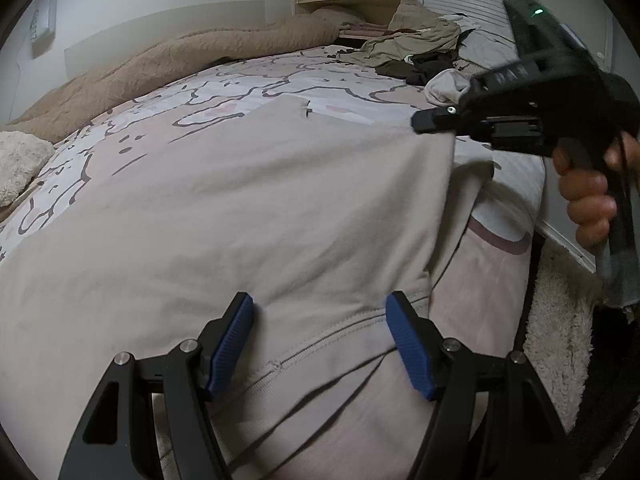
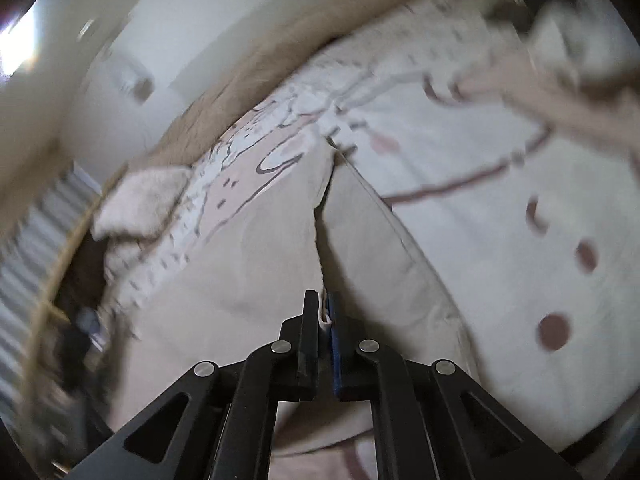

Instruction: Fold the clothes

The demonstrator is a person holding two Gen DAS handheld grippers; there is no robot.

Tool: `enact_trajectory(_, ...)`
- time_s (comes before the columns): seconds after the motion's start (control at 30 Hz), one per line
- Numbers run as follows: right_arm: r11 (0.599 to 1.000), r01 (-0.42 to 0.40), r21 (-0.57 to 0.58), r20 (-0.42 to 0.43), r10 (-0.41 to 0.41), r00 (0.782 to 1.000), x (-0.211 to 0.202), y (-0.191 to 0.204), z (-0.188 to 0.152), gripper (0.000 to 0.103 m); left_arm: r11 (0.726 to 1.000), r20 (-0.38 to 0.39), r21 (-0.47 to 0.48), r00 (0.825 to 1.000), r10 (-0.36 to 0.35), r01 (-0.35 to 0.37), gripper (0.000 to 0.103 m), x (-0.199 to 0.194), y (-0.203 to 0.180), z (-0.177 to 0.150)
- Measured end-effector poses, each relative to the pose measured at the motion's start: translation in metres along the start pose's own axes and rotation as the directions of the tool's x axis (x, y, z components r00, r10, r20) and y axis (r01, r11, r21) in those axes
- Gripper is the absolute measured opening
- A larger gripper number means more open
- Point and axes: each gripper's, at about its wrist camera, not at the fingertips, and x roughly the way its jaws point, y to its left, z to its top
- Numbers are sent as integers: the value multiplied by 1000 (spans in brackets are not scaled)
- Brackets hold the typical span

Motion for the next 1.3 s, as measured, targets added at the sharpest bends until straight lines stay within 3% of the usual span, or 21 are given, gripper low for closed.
enact_trajectory(0.1, 975, 152, -164, 4, -154, 988, 10, 5, -11, 6, 1000, 2, -9, 1000, -6, 6, 69, -2, 1, 0)
enact_trajectory(0.17, 980, 142, -141, -9, -145, 989, 11, -3, -12, 6, 1000, 4, -17, 1000, -10, 10, 68, -3, 1, 1)
enact_trajectory(0.23, 985, 128, -114, -22, -132, 991, 12, -13, -13, 15, 999, 5, -39, 1000, -29, 29, 68, -12, 4, 2)
enact_trajectory(0.27, 988, 121, -100, -29, -125, 992, 12, -17, -14, 36, 998, 15, -55, 999, -36, 36, 68, -20, 7, 4)
enact_trajectory(0.3, 991, 106, -82, -22, -108, 994, 8, -19, -11, 75, 997, 45, -71, 999, -21, 24, 68, -34, 12, 6)
enact_trajectory(0.33, 994, 93, -50, -7, -94, 996, -1, -23, -7, 90, 996, 70, -86, 998, 9, -3, 68, -46, 19, 8)
enact_trajectory(0.37, 998, 61, -19, 11, -60, 998, -10, -25, -4, 96, 994, 89, -103, 995, 43, -33, 68, -58, 27, 10)
enact_trajectory(0.47, 998, -7, 61, 13, 6, 1000, -29, -37, 8, 96, 973, 73, -155, 981, 181, -168, 68, -75, 61, 8)
enact_trajectory(0.53, 991, -71, 113, 2, 72, 997, -32, -40, 13, 95, 940, -12, -187, 957, 289, -286, 68, -73, 94, 1)
enact_trajectory(0.63, 977, -148, 154, -17, 153, 988, -31, -35, 21, 93, 900, -233, -282, 934, 272, -333, 66, -54, 139, -25)
enact_trajectory(0.67, 977, -159, 141, -29, 165, 986, -27, -27, 22, 84, 895, -276, -287, 924, 265, -342, 66, -50, 144, -37)
enact_trajectory(0.7, 977, -170, 127, -42, 177, 983, -23, -19, 24, 72, 896, -272, -290, 927, 259, -335, 66, -52, 144, -46)
enact_trajectory(0.73, 985, -148, 84, -67, 153, 986, -15, -5, 27, 66, 895, -258, -295, 929, 264, -336, 66, -58, 141, -52)
enact_trajectory(0.8, 994, -103, -26, -114, 99, 989, 5, 26, 36, 43, 890, -243, -305, 931, 272, -339, 66, -67, 136, -59)
enact_trajectory(0.87, 979, -74, -191, -172, 41, 984, 32, 68, 48, 40, 886, -233, -313, 932, 278, -342, 66, -70, 133, -62)
enact_trajectory(1.0, 881, -13, -473, -264, -127, 956, 106, 136, 64, 40, 882, -217, -304, 928, 304, -360, 68, -69, 131, -65)
enact_trajectory(1.07, 835, 8, -550, -321, -220, 921, 152, 150, 65, 40, 881, -212, -309, 929, 302, -357, 68, -69, 132, -66)
enact_trajectory(1.13, 775, 50, -630, -353, -343, 870, 203, 158, 66, 40, 881, -208, -314, 931, 301, -354, 68, -69, 133, -67)
enact_trajectory(1.2, 748, 118, -653, -319, -414, 853, 231, 148, 79, 41, 882, -207, -311, 931, 301, -354, 68, -68, 133, -67)
enact_trajectory(1.27, 768, 175, -616, -276, -419, 865, 236, 138, 100, 41, 883, -205, -308, 931, 302, -354, 68, -69, 133, -68)
enact_trajectory(1.3, 762, 247, -598, -232, -460, 857, 233, 130, 113, 41, 884, -205, -310, 932, 299, -351, 68, -68, 134, -68)
